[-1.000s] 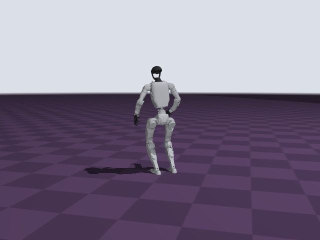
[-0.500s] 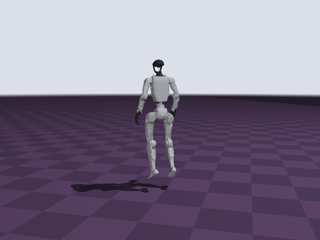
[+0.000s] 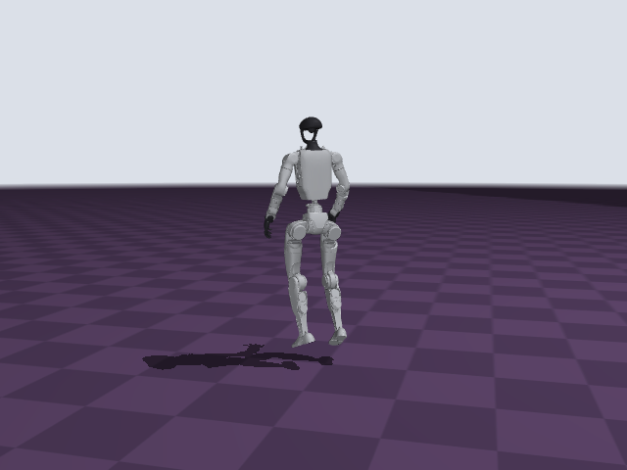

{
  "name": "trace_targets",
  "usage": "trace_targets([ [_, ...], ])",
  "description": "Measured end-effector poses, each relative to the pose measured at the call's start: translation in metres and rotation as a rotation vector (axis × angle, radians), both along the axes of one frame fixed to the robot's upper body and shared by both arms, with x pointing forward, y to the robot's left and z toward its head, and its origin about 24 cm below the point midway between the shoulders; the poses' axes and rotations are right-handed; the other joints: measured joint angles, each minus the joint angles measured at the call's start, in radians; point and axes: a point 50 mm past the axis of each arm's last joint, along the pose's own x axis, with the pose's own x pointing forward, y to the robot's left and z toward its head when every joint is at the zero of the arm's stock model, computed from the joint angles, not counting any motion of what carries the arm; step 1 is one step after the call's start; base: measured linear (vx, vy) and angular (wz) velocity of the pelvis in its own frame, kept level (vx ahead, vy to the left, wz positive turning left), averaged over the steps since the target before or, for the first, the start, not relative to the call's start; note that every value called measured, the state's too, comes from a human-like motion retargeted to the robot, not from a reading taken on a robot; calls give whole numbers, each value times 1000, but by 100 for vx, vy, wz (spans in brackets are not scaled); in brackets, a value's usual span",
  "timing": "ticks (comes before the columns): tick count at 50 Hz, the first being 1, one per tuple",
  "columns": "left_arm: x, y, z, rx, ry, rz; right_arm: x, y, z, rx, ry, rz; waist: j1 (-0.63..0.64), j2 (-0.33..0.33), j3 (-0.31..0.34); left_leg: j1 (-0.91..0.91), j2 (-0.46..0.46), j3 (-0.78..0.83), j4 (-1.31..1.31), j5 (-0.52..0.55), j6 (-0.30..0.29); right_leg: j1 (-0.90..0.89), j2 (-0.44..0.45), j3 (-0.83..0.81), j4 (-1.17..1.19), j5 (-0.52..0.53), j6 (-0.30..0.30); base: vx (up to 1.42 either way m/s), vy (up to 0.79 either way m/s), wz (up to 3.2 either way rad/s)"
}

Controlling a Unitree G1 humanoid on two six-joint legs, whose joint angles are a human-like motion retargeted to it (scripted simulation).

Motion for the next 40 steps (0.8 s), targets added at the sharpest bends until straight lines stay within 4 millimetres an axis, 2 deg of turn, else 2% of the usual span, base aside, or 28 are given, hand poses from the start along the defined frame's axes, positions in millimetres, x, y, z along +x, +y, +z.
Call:
trace_targets([
  [3,8,10,4,52,-4,-29,11,-2,5,-21,-16,65,4,-6,18,19,-36,-18,23,-119,40,-15,-31,-14,116,-142,-39,1,2,-2],
  [5,14,18,7,103,-2,-54,24,-1,12,-37,-44,120,0,-14,42,23,-59,-29,86,-288,85,-33,-56,-15,236,-306,-72,-3,1,-2],
  [7,21,26,8,168,12,-93,42,4,21,-53,-88,191,-10,-24,82,6,-69,-16,183,-500,149,-61,-85,-15,364,-464,-94,-8,1,4],
  [8,23,30,8,201,24,-114,51,9,26,-59,-112,226,-19,-28,105,-8,-65,0,233,-578,174,-77,-95,-16,419,-515,-100,-10,0,9],
  [10,25,34,5,246,57,-145,65,21,35,-52,-160,284,-33,-32,141,-32,-48,35,297,-665,200,-112,-104,-16,490,-575,-113,-10,-2,7],
  [12,19,32,-1,241,94,-147,71,30,40,-26,-185,314,-43,-26,147,-41,-39,37,288,-650,188,-137,-84,-10,474,-579,-123,-8,-5,5],
  [15,9,24,-9,192,137,-136,73,43,45,32,-209,338,-54,-10,137,-52,-23,18,231,-565,148,-159,-35,2,371,-530,-116,-6,-8,17],
  [18,8,19,-10,162,133,-118,73,47,48,62,-231,328,-53,-11,138,-107,-13,5,305,-552,147,-172,-3,27,336,-511,-111,-5,-7,36],
  [20,14,17,-7,152,107,-105,77,48,53,73,-261,309,-45,-13,149,-164,-5,-2,415,-614,163,-189,11,43,370,-560,-129,-3,-6,33],
  [26,46,19,8,189,-15,-37,94,41,60,1,-320,215,-6,-11,239,-350,44,1,915,-943,254,-297,26,56,718,-918,-243,-1,-2,7],
  [28,51,19,11,184,-44,2,93,33,55,-12,-305,156,4,-9,258,-374,47,-2,1001,-996,280,-317,27,60,799,-975,-262,7,-1,8],
  [30,47,16,11,144,-63,38,84,21,47,-3,-269,76,11,-5,246,-354,39,-7,973,-996,288,-304,24,60,790,-956,-263,11,0,17],
  [32,34,11,9,71,-63,63,65,5,35,28,-206,-16,13,-2,223,-262,17,-16,799,-878,247,-225,22,66,653,-827,-226,16,0,23],
  [33,24,8,7,28,-49,76,54,-1,29,51,-167,-61,14,-2,203,-207,3,-28,678,-770,209,-177,23,76,555,-725,-195,18,0,19],
  [35,3,2,2,-77,-12,112,29,-9,15,108,-82,-148,11,-5,147,-85,-4,-23,363,-436,113,-73,-3,63,303,-417,-122,20,-1,13],
  [37,-15,-5,-2,-159,25,139,6,-12,3,140,10,-188,10,0,74,20,-4,-8,16,-1,8,-6,-16,41,48,-40,-40,19,-1,8],
  [38,-20,-6,-2,-180,33,144,-2,-13,0,144,40,-191,13,4,51,54,1,6,-95,135,-25,10,-17,23,-25,64,-17,17,0,4],
  [40,-24,-8,-3,-195,44,143,-12,-14,-4,149,82,-186,22,8,31,78,7,26,-174,245,-54,17,-23,-10,-68,141,-8,13,0,3],
])
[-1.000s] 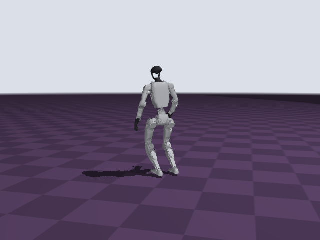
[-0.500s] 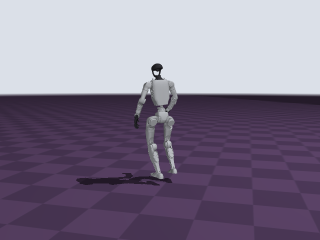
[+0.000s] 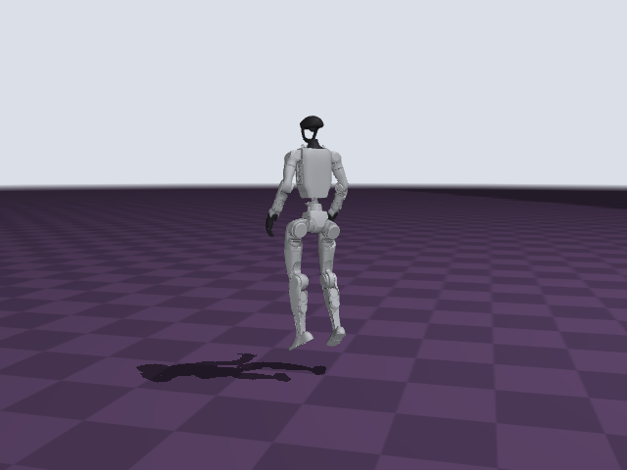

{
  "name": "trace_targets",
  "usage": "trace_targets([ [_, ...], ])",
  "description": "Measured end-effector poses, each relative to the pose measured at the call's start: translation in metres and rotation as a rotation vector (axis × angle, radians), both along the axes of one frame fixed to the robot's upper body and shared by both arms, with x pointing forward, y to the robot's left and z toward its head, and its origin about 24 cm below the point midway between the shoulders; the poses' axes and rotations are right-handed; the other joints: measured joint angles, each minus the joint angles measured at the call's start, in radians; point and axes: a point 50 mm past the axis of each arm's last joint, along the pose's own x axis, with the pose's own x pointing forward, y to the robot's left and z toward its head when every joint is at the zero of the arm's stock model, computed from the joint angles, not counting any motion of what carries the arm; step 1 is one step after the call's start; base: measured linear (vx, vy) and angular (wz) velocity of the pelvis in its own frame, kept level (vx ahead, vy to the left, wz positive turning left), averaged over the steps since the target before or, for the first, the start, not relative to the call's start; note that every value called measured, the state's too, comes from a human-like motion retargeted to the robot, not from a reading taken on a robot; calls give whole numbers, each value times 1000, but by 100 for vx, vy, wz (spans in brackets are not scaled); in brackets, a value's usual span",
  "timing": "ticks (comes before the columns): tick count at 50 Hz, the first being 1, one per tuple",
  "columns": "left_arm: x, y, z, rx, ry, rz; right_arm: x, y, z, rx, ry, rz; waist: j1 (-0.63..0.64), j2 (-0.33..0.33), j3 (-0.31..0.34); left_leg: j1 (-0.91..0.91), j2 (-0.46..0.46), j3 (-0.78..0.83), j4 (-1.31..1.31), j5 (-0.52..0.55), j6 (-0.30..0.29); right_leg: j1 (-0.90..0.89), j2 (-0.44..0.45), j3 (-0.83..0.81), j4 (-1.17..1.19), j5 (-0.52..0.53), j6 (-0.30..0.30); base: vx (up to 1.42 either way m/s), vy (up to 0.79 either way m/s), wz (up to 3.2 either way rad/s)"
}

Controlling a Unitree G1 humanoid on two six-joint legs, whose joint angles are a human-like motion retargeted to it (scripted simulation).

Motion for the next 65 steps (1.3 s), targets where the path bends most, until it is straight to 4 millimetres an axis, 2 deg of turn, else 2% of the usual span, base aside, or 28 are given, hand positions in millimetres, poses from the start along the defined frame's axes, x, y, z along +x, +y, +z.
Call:
trace_targets([
  [5,-2,6,-2,40,36,-45,-8,3,-2,41,24,30,10,-10,5,-30,-16,-9,60,-47,8,-38,-20,-30,76,-94,-36,5,1,1],
  [12,2,21,-4,101,78,-64,16,13,15,147,-89,35,-5,-3,28,-78,-30,-43,178,-196,51,-53,16,11,94,-174,-42,-3,2,0],
  [13,2,23,-5,111,83,-61,20,15,18,164,-110,34,-7,-5,36,-91,-34,-48,236,-263,69,-56,21,25,125,-223,-52,-8,5,-4],
  [15,7,28,-4,146,86,-56,32,18,25,180,-158,41,-9,-12,64,-129,-37,-51,429,-505,128,-67,26,49,248,-436,-96,-9,5,-8],
  [17,19,35,-2,227,65,-58,48,19,33,126,-210,78,-10,-15,125,-190,-19,-32,706,-872,226,-107,19,50,474,-782,-179,-9,5,-14],
  [18,27,37,-1,279,51,-59,57,19,36,83,-232,92,-14,-12,164,-220,-2,-18,833,-1025,272,-129,18,48,583,-915,-210,-8,5,-8],
  [20,39,35,-2,337,32,-30,66,19,36,15,-250,73,-25,-8,214,-249,31,11,971,-1186,340,-161,26,54,713,-1028,-233,-4,3,-1],
  [22,38,22,-7,302,24,-3,58,14,29,-2,-214,23,-28,7,206,-201,24,5,865,-1118,325,-132,34,56,646,-929,-218,0,0,0],
  [23,30,14,-10,266,33,0,48,12,22,1,-179,-3,-30,12,188,-159,11,-8,762,-1016,289,-99,37,59,566,-834,-199,0,0,0],
  [27,4,-5,-17,99,71,12,9,7,0,33,-27,-60,-38,15,87,-21,-3,-3,290,-360,102,3,26,50,182,-282,-72,8,0,18],
  [28,3,-6,-16,78,67,6,4,6,-2,36,-5,-60,-35,15,72,-17,-2,1,240,-262,78,3,25,44,138,-199,-54,7,0,18],
  [29,3,-7,-15,66,59,-1,-1,6,-4,37,10,-58,-33,12,65,-23,-3,6,229,-222,67,-3,22,40,127,-165,-45,5,1,16],
  [33,12,-4,-8,63,18,-36,-3,3,-3,39,2,-45,-21,5,68,-70,-9,6,268,-254,71,-36,22,28,137,-195,-54,0,0,0],
  [37,25,1,-1,88,-21,-48,14,4,8,50,-77,-29,-19,7,77,-107,-17,-4,285,-310,88,-55,41,29,122,-240,-68,0,0,0],
  [39,31,3,2,100,-40,-41,25,7,14,62,-124,-20,-19,4,88,-130,-22,-17,342,-387,111,-68,53,45,160,-312,-86,-3,2,-1],
  [40,35,4,4,108,-52,-35,31,9,18,67,-150,-16,-18,2,96,-145,-25,-24,394,-456,130,-76,59,54,199,-379,-102,-5,4,-7],
  [43,56,7,13,186,-133,-13,59,17,33,25,-252,21,-7,-5,178,-239,-13,-16,759,-929,264,-146,52,51,509,-840,-215,-2,1,-4],
  [44,63,7,16,216,-159,0,68,21,37,4,-280,22,-5,-4,212,-268,-2,-8,866,-1045,301,-170,50,46,606,-948,-244,0,0,0],
  [45,70,6,18,243,-182,17,76,24,40,-15,-305,16,-4,-2,246,-293,10,0,960,-1138,332,-192,49,41,691,-1033,-267,0,0,0],
  [46,71,2,17,235,-188,36,77,25,38,-17,-302,-6,-3,0,250,-287,12,2,966,-1162,347,-193,50,40,710,-1036,-271,0,0,0],
  [47,70,-3,15,221,-188,48,75,26,36,-16,-290,-28,-3,3,248,-270,11,0,941,-1158,349,-184,50,40,703,-1015,-269,5,1,17],
  [48,64,-8,13,194,-178,47,68,25,31,-8,-264,-49,-2,6,237,-228,1,-8,855,-1097,326,-151,50,40,642,-948,-253,8,0,23],
  [50,47,-16,6,128,-131,26,50,22,18,12,-190,-87,-3,4,192,-120,-16,-24,595,-804,225,-66,44,40,450,-704,-189,11,-2,30],
  [53,27,-21,-1,70,-69,-36,23,21,2,22,-74,-76,-11,-10,105,0,-22,-17,179,-230,76,5,24,24,157,-242,-78,12,-3,40],
  [55,26,-19,0,78,-62,-83,14,21,-2,9,-35,-49,-13,-17,80,7,-13,-2,110,-79,36,5,20,14,103,-114,-51,9,-3,41],
  [59,33,-9,4,143,-58,-170,10,17,-3,-10,-17,-1,-22,-39,83,-46,-6,6,229,-175,62,-32,14,27,160,-157,-63,5,-2,31],
  [62,41,0,7,190,-58,-205,16,14,1,-11,-41,13,-34,-38,91,-77,2,-3,283,-263,81,-49,34,41,153,-194,-66,0,1,24],
  [65,47,8,11,217,-64,-209,26,10,7,2,-84,-9,-49,-31,89,-95,6,-11,294,-298,86,-59,62,64,120,-191,-54,-1,3,25],
])
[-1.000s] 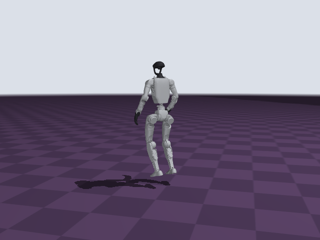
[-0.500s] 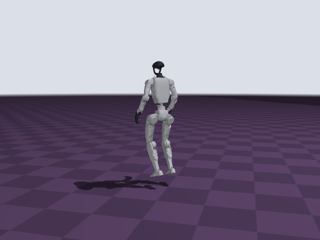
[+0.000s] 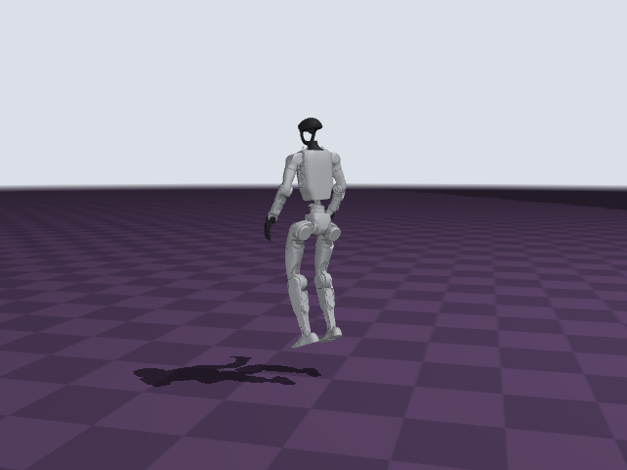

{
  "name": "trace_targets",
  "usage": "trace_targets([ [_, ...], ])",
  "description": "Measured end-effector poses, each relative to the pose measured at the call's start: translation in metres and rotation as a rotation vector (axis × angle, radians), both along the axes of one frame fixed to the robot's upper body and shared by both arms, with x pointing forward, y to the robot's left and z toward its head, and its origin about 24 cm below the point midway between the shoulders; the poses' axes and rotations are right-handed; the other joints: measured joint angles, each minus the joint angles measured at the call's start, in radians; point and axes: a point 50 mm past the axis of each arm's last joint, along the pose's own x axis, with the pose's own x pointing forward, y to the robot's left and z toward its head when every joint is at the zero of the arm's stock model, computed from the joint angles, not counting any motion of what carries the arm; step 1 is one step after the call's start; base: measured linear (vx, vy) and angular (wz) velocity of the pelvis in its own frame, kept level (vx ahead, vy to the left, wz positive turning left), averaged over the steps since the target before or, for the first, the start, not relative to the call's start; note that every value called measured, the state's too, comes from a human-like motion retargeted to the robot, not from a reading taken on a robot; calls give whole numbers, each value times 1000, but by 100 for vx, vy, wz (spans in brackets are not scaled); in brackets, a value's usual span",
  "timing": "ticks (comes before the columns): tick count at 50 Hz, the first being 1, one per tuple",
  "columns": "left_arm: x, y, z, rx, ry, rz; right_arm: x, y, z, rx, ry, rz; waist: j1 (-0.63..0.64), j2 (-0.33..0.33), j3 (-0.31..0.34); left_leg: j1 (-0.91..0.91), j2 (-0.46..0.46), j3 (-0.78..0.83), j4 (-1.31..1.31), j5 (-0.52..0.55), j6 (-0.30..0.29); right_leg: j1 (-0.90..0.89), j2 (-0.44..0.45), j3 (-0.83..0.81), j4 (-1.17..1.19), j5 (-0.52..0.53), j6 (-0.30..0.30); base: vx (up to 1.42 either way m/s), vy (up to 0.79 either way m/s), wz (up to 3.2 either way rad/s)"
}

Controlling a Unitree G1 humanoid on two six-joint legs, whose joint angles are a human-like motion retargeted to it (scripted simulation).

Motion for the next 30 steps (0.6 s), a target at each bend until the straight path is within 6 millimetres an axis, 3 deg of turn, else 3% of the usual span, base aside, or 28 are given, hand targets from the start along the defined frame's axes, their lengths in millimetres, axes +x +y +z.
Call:
trace_targets([
  [3,5,3,5,-6,-28,18,9,-3,8,26,-56,-47,-7,7,4,-14,-5,-17,57,-70,15,-6,25,28,31,-62,-12,-1,6,19],
  [4,8,4,7,-8,-47,28,14,-5,11,31,-81,-64,-7,9,11,-23,-7,-23,116,-150,34,-10,30,35,80,-144,-31,0,7,13],
  [5,11,5,11,-9,-69,39,18,-6,15,34,-108,-80,-5,10,21,-33,-9,-29,189,-252,58,-17,35,39,142,-251,-57,0,8,6],
  [8,26,7,21,52,-173,83,40,-11,29,-42,-202,-122,9,19,115,-102,10,-8,535,-731,183,-79,14,3,471,-732,-184,2,9,5],
  [10,27,2,14,84,-180,147,44,-9,27,-78,-206,-180,15,25,166,-132,27,13,673,-892,241,-110,4,-8,610,-870,-219,6,9,21],
  [12,5,-10,-6,51,-88,208,26,-7,12,-73,-119,-211,22,41,156,-93,11,-2,592,-845,226,-83,-2,-13,564,-806,-210,12,7,18],
  [13,-12,-16,-17,25,-20,227,12,-6,2,-61,-58,-211,26,45,140,-49,-3,-18,498,-753,192,-46,-3,-9,494,-726,-188,16,5,9],
  [15,-46,-23,-33,-35,109,254,-17,-3,-14,-21,55,-205,31,45,92,54,-15,-32,237,-422,87,38,-30,-25,300,-466,-129,19,3,0],
  [16,-60,-24,-37,-66,156,266,-31,-1,-20,1,109,-194,30,40,59,105,-22,-36,77,-199,31,71,-44,-32,189,-281,-87,19,2,-3],
  [18,-78,-23,-39,-108,202,289,-51,1,-27,29,188,-164,31,35,6,177,-20,-26,-167,151,-51,109,-60,-49,21,-1,-25,18,2,-2],
  [20,-81,-17,-35,-123,193,303,-61,1,-29,36,222,-130,36,30,-19,195,-9,-2,-246,288,-81,116,-68,-63,-42,111,-4,14,2,-1],
  [24,-68,-4,-24,-105,120,287,-60,-2,-26,36,202,-77,41,9,-20,161,-11,24,-195,237,-56,90,-85,-61,-6,86,-13,6,2,0],
  [30,-39,4,-9,-76,17,239,-28,-2,-8,49,57,-33,32,11,-6,87,-25,8,-115,122,-30,60,-42,-34,1,41,-3,-1,1,1],
])
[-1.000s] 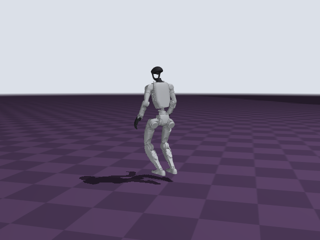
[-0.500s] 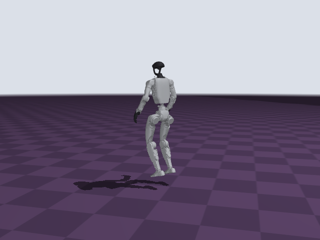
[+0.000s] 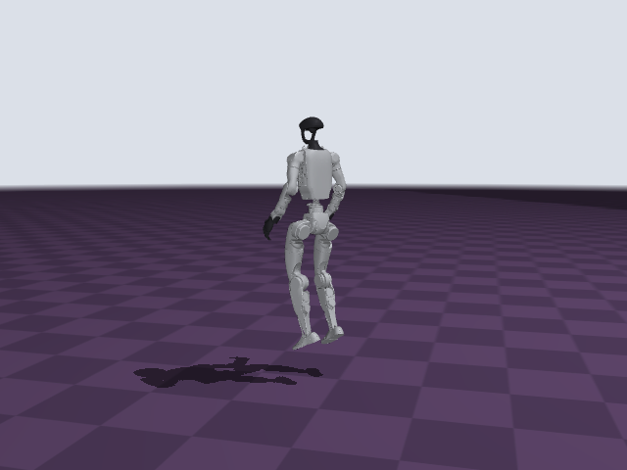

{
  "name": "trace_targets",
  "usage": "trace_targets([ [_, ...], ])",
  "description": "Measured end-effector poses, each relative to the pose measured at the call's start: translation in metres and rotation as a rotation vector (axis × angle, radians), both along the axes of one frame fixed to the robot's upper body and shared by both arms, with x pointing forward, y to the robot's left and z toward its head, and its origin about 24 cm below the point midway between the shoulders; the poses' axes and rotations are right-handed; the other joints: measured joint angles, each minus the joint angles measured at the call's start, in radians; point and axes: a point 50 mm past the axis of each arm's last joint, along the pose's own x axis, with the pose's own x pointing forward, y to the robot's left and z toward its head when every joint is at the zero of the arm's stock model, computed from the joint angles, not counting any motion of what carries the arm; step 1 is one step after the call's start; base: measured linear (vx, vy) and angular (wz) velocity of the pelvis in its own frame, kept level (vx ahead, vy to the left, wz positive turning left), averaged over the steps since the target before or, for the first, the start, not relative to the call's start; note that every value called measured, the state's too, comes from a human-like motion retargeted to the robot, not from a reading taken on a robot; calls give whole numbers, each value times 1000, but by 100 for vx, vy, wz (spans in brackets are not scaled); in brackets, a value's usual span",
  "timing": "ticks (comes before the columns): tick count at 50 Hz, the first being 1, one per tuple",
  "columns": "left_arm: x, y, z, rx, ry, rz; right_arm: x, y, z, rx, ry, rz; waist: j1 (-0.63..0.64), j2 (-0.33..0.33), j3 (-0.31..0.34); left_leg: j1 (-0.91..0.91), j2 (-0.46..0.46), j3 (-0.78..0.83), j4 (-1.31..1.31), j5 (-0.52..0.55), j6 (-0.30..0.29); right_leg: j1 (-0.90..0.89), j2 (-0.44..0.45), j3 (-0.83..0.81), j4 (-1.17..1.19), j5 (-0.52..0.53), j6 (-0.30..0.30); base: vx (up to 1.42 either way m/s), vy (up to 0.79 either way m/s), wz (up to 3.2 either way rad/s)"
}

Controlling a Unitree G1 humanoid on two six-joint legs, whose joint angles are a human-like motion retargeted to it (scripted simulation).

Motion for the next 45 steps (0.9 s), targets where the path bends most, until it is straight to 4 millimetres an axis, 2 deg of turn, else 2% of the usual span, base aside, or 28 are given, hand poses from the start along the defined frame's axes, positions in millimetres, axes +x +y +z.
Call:
trace_targets([
  [3,13,-1,5,12,-43,-11,19,5,11,20,-84,5,-1,0,16,-45,-13,-25,124,-138,38,-9,32,36,57,-99,-19,-8,6,-3],
  [5,25,-1,10,32,-86,-7,34,9,19,22,-147,15,5,-2,46,-86,-19,-41,314,-397,103,-19,48,53,176,-349,-73,-10,6,-13],
  [7,43,-2,16,97,-154,2,56,15,29,-37,-219,47,12,2,118,-152,-8,-32,586,-780,211,-60,45,40,395,-727,-172,-10,7,-15],
  [8,53,-4,19,136,-187,10,66,19,32,-74,-247,57,11,8,163,-186,3,-24,709,-922,253,-85,45,29,501,-859,-206,-10,6,-6],
  [10,66,-16,18,164,-212,28,77,25,33,-122,-256,44,2,17,217,-222,28,-5,837,-1063,315,-123,53,25,621,-960,-238,-8,6,7],
  [12,60,-31,11,123,-193,-5,68,24,22,-122,-197,20,-4,35,202,-187,24,-14,728,-987,287,-103,56,20,545,-851,-220,-2,3,6],
  [13,51,-36,8,93,-171,-35,58,22,16,-113,-158,11,-6,40,184,-147,15,-26,623,-888,249,-73,57,22,464,-752,-195,0,0,0],
  [14,41,-40,5,62,-144,-66,47,19,10,-101,-119,5,-9,41,159,-103,11,-29,494,-733,196,-41,52,21,367,-625,-163,0,0,0],
  [17,13,-41,1,-13,-74,-153,16,10,-2,-77,-10,15,-21,33,72,6,0,-22,86,-171,40,16,25,13,87,-170,-53,4,1,29],
  [18,9,-39,2,-19,-65,-176,10,6,-4,-82,9,29,-22,31,53,21,0,-12,8,-52,12,14,17,9,46,-83,-35,4,1,33],
  [20,5,-31,5,-11,-55,-212,2,-1,-4,-99,28,53,-24,26,36,21,1,6,-44,45,-11,-5,6,9,30,-11,-19,2,1,33],
  [25,2,-12,7,62,-25,-251,0,-12,3,-116,-8,73,-34,16,37,-22,-13,1,11,-17,0,-51,-3,31,73,-59,-15,-1,3,25],
  [28,3,-1,5,103,3,-236,7,-13,10,-96,-59,54,-40,19,41,-57,-19,-9,55,-59,10,-66,14,51,57,-62,0,-3,3,26],
  [30,5,3,3,118,13,-212,13,-10,14,-68,-97,39,-39,19,49,-87,-24,-24,118,-118,21,-75,28,69,77,-108,-7,-2,2,10],
  [32,10,5,3,136,4,-181,23,-4,20,-34,-147,30,-31,16,71,-133,-28,-36,277,-304,65,-93,40,85,179,-293,-47,0,0,0],
  [35,29,3,4,184,-48,-129,46,9,30,-19,-233,38,-12,16,156,-243,-4,-17,669,-791,190,-166,44,72,491,-787,-167,0,0,0],
  [37,41,-6,2,203,-74,-99,60,19,33,-15,-261,12,-2,30,211,-311,22,-10,869,-978,239,-219,44,49,662,-965,-222,3,1,5],
  [38,44,-14,0,188,-77,-84,61,22,31,-7,-256,-15,1,36,219,-326,31,-10,913,-1018,253,-231,48,45,701,-996,-235,10,3,12],
  [40,37,-27,-4,130,-73,-81,54,21,23,13,-216,-67,7,54,202,-298,28,-26,860,-1002,240,-203,51,34,656,-964,-235,15,3,12],
  [42,17,-33,-8,67,-37,-105,36,16,13,28,-154,-110,8,58,164,-184,7,-58,643,-812,169,-99,55,46,476,-783,-178,20,2,2],
  [43,7,-35,-10,35,-13,-118,26,13,9,33,-120,-125,6,55,138,-119,7,-62,496,-645,119,-42,40,38,358,-633,-138,22,2,-9],
  [45,-14,-36,-12,-19,41,-142,4,11,-2,33,-32,-123,0,44,72,8,-2,-70,149,-203,9,57,5,15,101,-250,-48,23,2,-17],
])
